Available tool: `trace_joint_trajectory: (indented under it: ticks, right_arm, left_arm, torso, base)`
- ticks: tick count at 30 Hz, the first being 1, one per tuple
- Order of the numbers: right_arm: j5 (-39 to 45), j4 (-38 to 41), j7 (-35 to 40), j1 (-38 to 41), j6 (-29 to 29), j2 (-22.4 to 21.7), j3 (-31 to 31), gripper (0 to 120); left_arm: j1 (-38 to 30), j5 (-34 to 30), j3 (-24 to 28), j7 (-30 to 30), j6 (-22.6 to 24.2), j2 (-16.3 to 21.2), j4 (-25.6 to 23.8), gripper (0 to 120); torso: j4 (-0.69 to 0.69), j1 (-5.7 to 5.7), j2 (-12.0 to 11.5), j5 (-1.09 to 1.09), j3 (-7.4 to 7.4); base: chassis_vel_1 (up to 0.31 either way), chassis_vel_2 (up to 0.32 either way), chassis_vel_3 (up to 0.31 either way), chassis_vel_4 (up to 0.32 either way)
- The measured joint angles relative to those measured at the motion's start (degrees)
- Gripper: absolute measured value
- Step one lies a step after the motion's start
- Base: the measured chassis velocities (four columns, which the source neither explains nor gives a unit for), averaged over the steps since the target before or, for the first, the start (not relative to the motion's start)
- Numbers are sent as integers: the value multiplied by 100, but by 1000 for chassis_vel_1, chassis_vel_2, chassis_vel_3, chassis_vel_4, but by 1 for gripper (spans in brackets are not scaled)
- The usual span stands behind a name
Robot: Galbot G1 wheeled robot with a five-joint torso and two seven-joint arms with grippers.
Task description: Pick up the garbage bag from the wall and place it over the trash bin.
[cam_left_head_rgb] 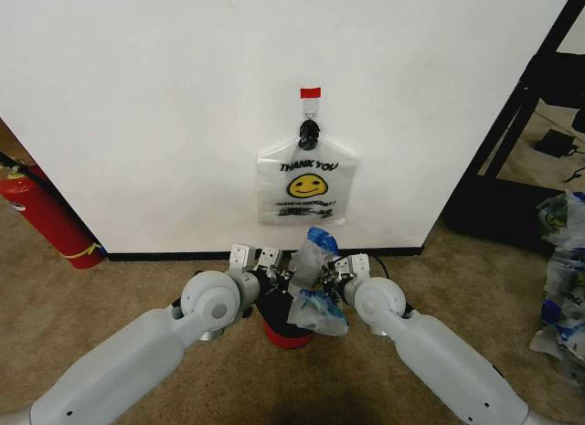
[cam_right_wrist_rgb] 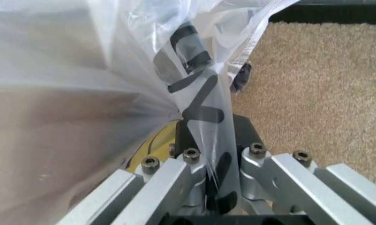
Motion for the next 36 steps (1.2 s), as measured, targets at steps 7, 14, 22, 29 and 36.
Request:
trace_joint_trajectory:
  ticks: [7,14,22,29,36]
  right_arm:
    - [124,433,-5,-295,9,-118,409,1]
    - [336,1013,-102,-600,112,-204,797,1]
    - [335,1442,-361,-1025,431,-257,1281,1]
    - [109,1606,-616,-1359,601,-238,1435,1]
    - [84,1673,-709,-1425,678,-219,1547,1]
  left_arm:
    - [32,-17,-187,-13,11,156,-177,0]
    - [-92,-145,-250,-110,76,359,-487,0]
    - [-200,-324,-407,-221,110,626,-682,0]
    - [-307,-558,-627,-305,160,1035,-814,0]
    - [148,-619,-1059,-277,191,1360,-866,0]
  torso:
    - [-1,0,0,-1,0]
    - [-1,0,0,-1,0]
    - [-2,0,0,-1,0]
    - [-1,0,0,-1,0]
    - [0,0,0,-2,0]
  base:
    - [0,0,0,0]
    - [0,0,0,0]
    - [0,0,0,0]
    - [0,0,0,0]
    - [0,0,0,0]
